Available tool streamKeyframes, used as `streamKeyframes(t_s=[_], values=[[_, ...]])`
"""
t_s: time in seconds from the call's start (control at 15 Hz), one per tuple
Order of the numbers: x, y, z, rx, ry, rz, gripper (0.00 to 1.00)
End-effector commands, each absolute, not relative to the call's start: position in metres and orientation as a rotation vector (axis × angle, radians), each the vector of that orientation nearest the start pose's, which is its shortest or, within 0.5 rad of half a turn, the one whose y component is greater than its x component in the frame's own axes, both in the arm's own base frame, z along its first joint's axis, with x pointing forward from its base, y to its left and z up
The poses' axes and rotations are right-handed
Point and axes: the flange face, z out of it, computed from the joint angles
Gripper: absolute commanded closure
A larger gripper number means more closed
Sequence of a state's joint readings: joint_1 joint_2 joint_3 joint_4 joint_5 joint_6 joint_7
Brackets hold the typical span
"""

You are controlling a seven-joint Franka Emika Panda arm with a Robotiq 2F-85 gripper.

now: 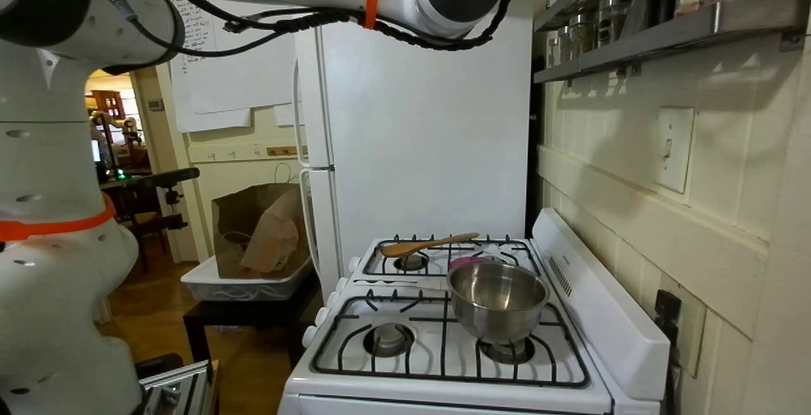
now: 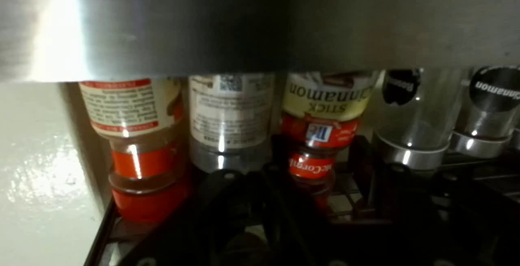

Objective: Remove the left orange bottle from the shelf

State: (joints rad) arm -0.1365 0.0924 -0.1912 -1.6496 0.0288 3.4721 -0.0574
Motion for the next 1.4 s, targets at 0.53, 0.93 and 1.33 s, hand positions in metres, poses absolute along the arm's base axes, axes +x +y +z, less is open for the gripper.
streamKeyframes(t_s=[0.53,0.93,1.33], values=[[0.531,-0.167,0.756,-2.258,0.345,-2.508,0.83],[0.531,-0.184,0.762,-2.362,0.322,-2.48,0.09],[0.525,-0.214,0.757,-2.54,0.341,-2.3,0.0]])
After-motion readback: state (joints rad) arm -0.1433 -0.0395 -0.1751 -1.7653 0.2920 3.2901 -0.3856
